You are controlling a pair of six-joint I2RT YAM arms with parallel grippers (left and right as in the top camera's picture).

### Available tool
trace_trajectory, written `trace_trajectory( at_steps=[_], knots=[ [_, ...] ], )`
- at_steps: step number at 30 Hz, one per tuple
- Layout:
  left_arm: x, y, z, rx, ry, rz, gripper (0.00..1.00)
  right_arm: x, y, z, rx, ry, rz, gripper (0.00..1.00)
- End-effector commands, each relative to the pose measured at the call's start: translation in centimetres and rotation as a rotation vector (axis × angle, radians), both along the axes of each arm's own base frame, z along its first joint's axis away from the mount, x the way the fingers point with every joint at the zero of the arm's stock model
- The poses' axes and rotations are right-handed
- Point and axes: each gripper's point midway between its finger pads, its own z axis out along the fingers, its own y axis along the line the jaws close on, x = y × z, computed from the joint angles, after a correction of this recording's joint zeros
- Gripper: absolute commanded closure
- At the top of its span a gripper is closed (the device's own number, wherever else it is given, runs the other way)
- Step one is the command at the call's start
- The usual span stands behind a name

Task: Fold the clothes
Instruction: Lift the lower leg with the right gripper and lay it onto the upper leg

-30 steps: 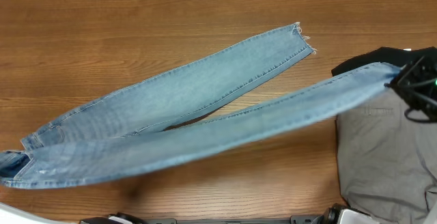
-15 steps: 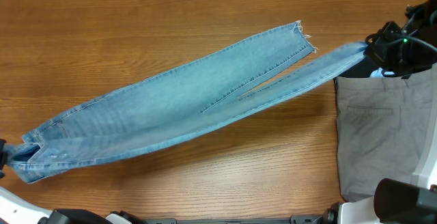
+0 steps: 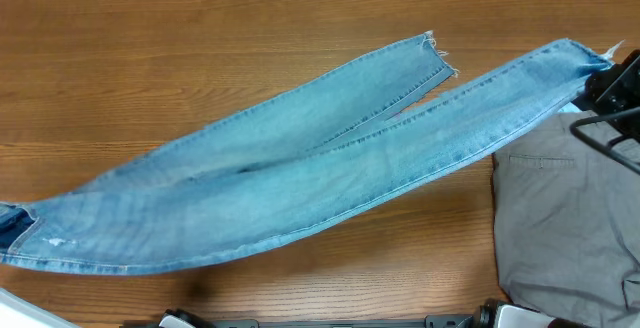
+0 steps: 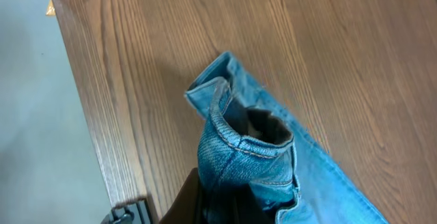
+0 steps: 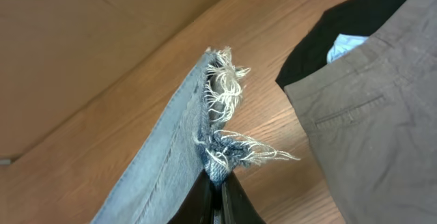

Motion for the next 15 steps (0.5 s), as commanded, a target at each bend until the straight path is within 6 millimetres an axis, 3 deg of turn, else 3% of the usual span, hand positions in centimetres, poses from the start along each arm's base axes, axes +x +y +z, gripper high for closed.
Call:
trace_trajectory(
  at_steps=[1, 8, 11, 15],
  knots=[
    [-0.3, 1.1, -0.1, 0.019, 0.029, 0.031, 0.96, 1.4, -1.2, -1.0, -0.007, 0.037, -0.040, 0.96],
    [1.1, 3.0, -6.2, -0.122, 0.109, 0.017, 0.93, 7.1, -1.2, -6.2, 0.067, 0.186, -0.001, 0.96],
    [2.3, 3.1, -10.6, -0.217, 0.169, -0.018, 0.94, 10.9, -0.5, -9.9, 0.088, 0.260, 0.027, 0.96],
    [3.4, 3.1, -14.5, -0.295, 0.251, -0.057, 0.93, 14.6, -0.4, -13.5, 0.118, 0.298, 0.012, 0.96]
  ],
)
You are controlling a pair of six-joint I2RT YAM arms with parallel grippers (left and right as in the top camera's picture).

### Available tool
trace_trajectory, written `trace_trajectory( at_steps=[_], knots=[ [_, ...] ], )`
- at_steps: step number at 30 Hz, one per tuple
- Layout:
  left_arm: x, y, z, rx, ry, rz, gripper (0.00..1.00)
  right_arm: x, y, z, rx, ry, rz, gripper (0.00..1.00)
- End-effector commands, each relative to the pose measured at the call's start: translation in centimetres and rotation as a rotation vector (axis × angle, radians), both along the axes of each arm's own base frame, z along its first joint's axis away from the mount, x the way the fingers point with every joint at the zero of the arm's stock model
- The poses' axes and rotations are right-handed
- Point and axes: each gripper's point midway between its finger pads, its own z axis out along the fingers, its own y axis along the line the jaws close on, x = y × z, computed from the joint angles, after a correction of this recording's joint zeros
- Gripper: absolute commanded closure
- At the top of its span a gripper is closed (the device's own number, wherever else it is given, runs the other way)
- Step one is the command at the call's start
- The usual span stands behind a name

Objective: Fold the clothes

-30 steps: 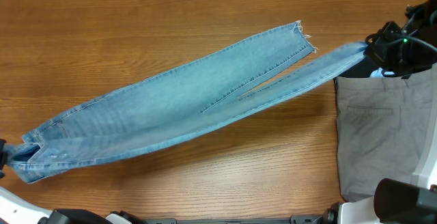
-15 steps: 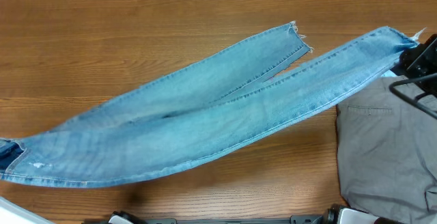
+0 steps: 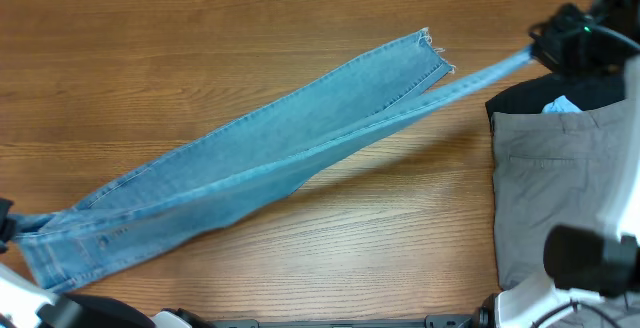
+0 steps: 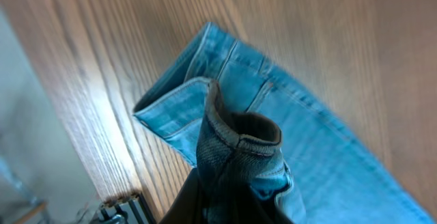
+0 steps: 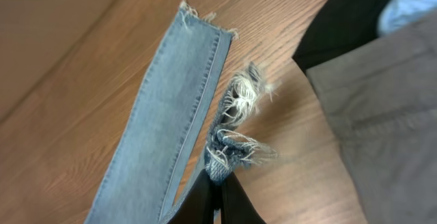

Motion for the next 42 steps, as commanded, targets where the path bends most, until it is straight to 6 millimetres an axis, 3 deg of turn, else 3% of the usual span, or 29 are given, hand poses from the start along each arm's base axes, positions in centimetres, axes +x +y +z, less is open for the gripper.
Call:
trace_trajectory(
  at_steps=[1, 8, 18, 22, 27, 32, 38, 39, 40, 41, 42],
  knots=[
    [0.7, 0.5, -2.9, -0.032, 0.080, -0.027, 0.92, 2.7, -0.9, -2.0, 0.004, 0.007, -0.058, 0.96],
    [4.3, 1.4, -5.4, -0.028, 0.068, -0.094, 0.85, 6.9, 0.1, -5.5, 0.036, 0.000, -0.023, 0.96],
    [9.1, -0.1, -5.8, 0.025, 0.035, -0.221, 0.74, 12.5, 1.3, -11.9, 0.068, 0.002, -0.052, 0.96],
    [9.6, -0.5, -5.7, 0.037, 0.045, -0.241, 0.74, 13.4, 2.4, -14.6, 0.070, 0.030, -0.030, 0.96],
    [8.7, 0.0, -5.7, 0.065, 0.100, -0.230, 0.73, 15.0, 2.8, -17.8, 0.075, 0.041, -0.044, 0.96],
    [8.4, -0.1, -5.8, 0.061, 0.113, -0.229, 0.74, 17.3, 2.8, -18.5, 0.074, -0.033, -0.039, 0.96],
    [8.2, -0.3, -5.8, 0.052, 0.122, -0.230, 0.78, 19.2, 3.3, -17.9, 0.076, -0.115, -0.026, 0.95],
    [8.1, -0.4, -5.8, 0.048, 0.124, -0.230, 0.78, 19.6, 3.4, -17.7, 0.075, -0.134, -0.023, 0.80],
    [8.1, -0.4, -5.9, 0.046, 0.125, -0.231, 0.76, 19.8, 3.5, -17.5, 0.074, -0.145, -0.020, 0.57],
    [8.0, -0.5, -5.9, 0.044, 0.127, -0.231, 0.73, 20.1, 3.6, -17.3, 0.069, -0.162, -0.014, 0.28],
    [8.0, -0.5, -5.9, 0.041, 0.129, -0.231, 0.70, 20.3, 3.6, -17.2, 0.064, -0.171, -0.006, 0.13]
  ],
)
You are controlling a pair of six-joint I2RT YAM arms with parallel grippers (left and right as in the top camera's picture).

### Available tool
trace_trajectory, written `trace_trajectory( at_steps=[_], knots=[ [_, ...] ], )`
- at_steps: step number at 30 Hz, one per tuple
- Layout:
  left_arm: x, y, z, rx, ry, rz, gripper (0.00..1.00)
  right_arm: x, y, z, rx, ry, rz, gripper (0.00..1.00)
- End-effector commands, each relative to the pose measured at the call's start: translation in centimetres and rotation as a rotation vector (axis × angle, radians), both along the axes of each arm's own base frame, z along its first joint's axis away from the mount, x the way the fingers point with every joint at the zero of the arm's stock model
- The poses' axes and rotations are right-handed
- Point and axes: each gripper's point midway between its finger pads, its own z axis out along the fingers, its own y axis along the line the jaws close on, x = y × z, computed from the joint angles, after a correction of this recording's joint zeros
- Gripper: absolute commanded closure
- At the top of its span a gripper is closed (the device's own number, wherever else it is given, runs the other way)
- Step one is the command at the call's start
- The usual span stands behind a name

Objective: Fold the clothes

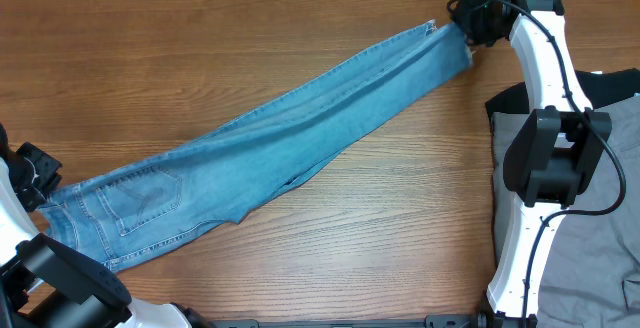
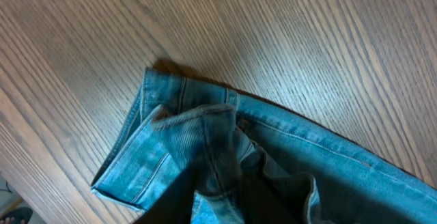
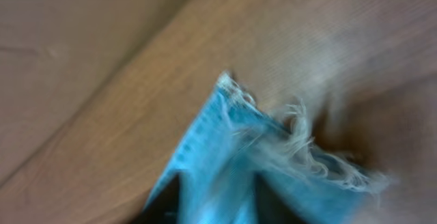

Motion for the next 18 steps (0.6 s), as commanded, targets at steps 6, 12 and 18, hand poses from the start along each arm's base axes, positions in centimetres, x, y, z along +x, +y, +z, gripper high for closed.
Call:
trace_trajectory(
  at_steps=[6, 12, 18],
  knots=[
    [-0.4, 0.1, -0.2, 0.008, 0.032, -0.004, 0.51, -2.9, -1.2, -1.9, -0.040, 0.126, 0.048, 0.02],
    [-1.6, 0.9, 0.0, 0.054, 0.095, -0.005, 0.38, -7.7, -0.5, -3.6, -0.065, 0.292, 0.222, 0.08],
    [-2.1, 0.8, -0.1, 0.041, 0.106, 0.024, 0.27, -9.4, 1.1, -3.2, -0.004, 0.318, 0.333, 0.10]
  ],
)
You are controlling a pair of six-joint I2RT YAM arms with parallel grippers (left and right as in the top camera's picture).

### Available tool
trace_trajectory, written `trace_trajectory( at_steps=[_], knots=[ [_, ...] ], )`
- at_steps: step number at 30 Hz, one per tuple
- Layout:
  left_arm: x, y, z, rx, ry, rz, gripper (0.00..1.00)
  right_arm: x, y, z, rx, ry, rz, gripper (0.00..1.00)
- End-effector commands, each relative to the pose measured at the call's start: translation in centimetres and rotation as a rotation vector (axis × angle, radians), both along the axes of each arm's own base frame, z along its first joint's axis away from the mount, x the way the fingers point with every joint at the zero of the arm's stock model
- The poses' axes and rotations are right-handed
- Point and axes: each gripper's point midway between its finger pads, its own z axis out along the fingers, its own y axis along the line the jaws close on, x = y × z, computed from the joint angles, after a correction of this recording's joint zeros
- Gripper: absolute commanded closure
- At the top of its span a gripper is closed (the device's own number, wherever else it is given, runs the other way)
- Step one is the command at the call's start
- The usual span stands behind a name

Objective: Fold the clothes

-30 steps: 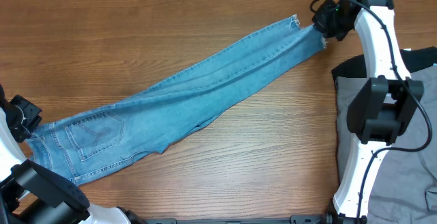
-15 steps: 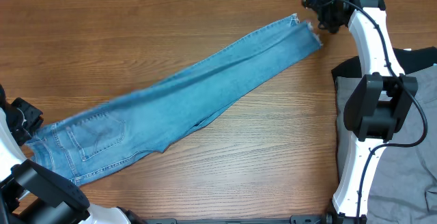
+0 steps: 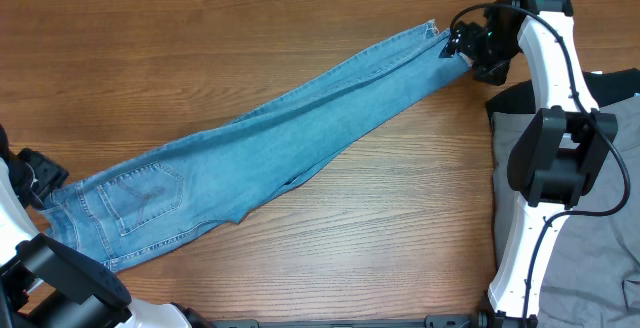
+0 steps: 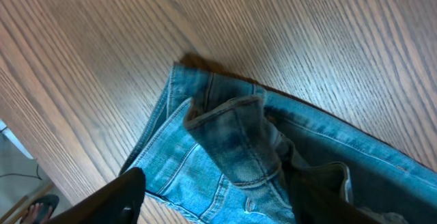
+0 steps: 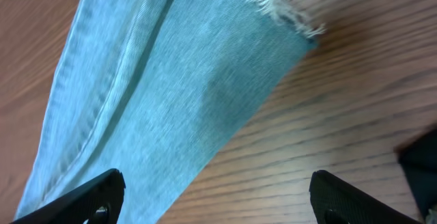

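Observation:
Light blue jeans [image 3: 280, 138] lie flat on the wooden table [image 3: 200, 48], one leg stacked on the other, running from lower left to upper right. Their waist end sits at the left, where my left gripper [image 3: 38, 180] stands open. In the left wrist view the rumpled waistband [image 4: 232, 135] lies between the spread fingers [image 4: 130, 190] of that gripper [image 4: 225, 207]. My right gripper [image 3: 468, 50] stands open at the frayed hems [image 5: 280, 9]. In the right wrist view the gripper [image 5: 218, 203] hangs above the leg end with nothing in it.
Grey trousers [image 3: 560, 208] lie at the right front of the table, with a black garment [image 3: 612, 83] behind them. A cardboard wall runs along the far edge. The table's left edge is close to the jeans' waist.
Both grippers have opened and let go of the jeans. The waistband now lies loose between the left fingers. The right gripper sits slightly right of the hems, which rest flat on the table.
First the jeans lay spread with both legs apart, my left gripper shut on the waist and my right on one frayed hem. Then the held leg was stretched taut beside the other. Later it lay on top of the other leg, and now both ends are released.

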Motion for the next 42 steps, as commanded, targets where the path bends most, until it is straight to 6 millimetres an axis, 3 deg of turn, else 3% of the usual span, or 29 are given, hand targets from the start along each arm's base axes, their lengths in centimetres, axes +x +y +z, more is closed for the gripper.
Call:
trace_trajectory(
  at_steps=[1, 3, 5, 9, 10, 15, 16, 17, 18, 25, 27, 30, 36, 42],
  knots=[
    [-0.7, 0.4, -0.2, 0.006, 0.026, 0.027, 0.27, -0.3, 1.1, 0.7, 0.051, -0.026, 0.091, 0.10],
    [-0.4, 0.2, -0.2, -0.012, 0.007, 0.022, 0.44, -0.4, 1.4, 1.4, 0.064, -0.039, 0.109, 0.11],
    [-0.1, 0.0, -0.3, -0.024, -0.009, 0.014, 0.47, -0.3, 1.4, 2.1, 0.062, -0.053, 0.112, 0.11],
    [0.0, -0.2, -0.3, -0.035, -0.013, -0.002, 0.91, -0.4, 1.5, 4.6, 0.060, -0.105, 0.116, 0.11],
    [-0.2, -0.4, -0.3, -0.043, -0.005, -0.001, 0.96, -0.4, 1.5, 5.9, 0.055, -0.130, 0.119, 0.11],
    [-0.3, -1.4, -0.5, -0.091, -0.007, -0.006, 0.96, -1.0, 1.5, 10.8, 0.034, -0.233, 0.128, 0.11],
    [-0.3, -1.3, -0.5, -0.089, -0.008, -0.006, 0.82, -1.2, 1.6, 11.6, 0.032, -0.245, 0.128, 0.11],
    [0.0, -1.2, -0.4, -0.084, -0.018, -0.006, 0.49, -1.4, 1.6, 12.0, 0.032, -0.248, 0.129, 0.11],
    [0.5, -1.0, -0.4, -0.079, -0.043, -0.009, 0.01, -1.8, 1.6, 12.2, 0.033, -0.240, 0.128, 0.10],
    [3.2, 1.6, -0.5, -0.017, -0.162, -0.043, 0.00, -4.6, 2.6, 11.6, 0.096, -0.123, 0.135, 0.10],
    [5.2, 1.4, -1.0, -0.062, -0.243, -0.157, 0.00, -5.1, 2.7, 11.5, 0.100, -0.106, 0.138, 0.11],
    [7.3, 1.2, -3.4, -0.136, -0.299, -0.293, 0.00, -5.7, 3.5, 11.7, 0.143, -0.091, 0.165, 0.11],
    [8.6, 2.1, -8.9, -0.193, -0.277, -0.335, 0.00, -7.0, 3.9, 11.6, 0.150, -0.046, 0.187, 0.13],
    [9.4, 3.0, -10.9, -0.178, -0.280, -0.369, 0.03, -7.0, 4.8, 11.6, 0.151, -0.048, 0.208, 0.13]
  ],
)
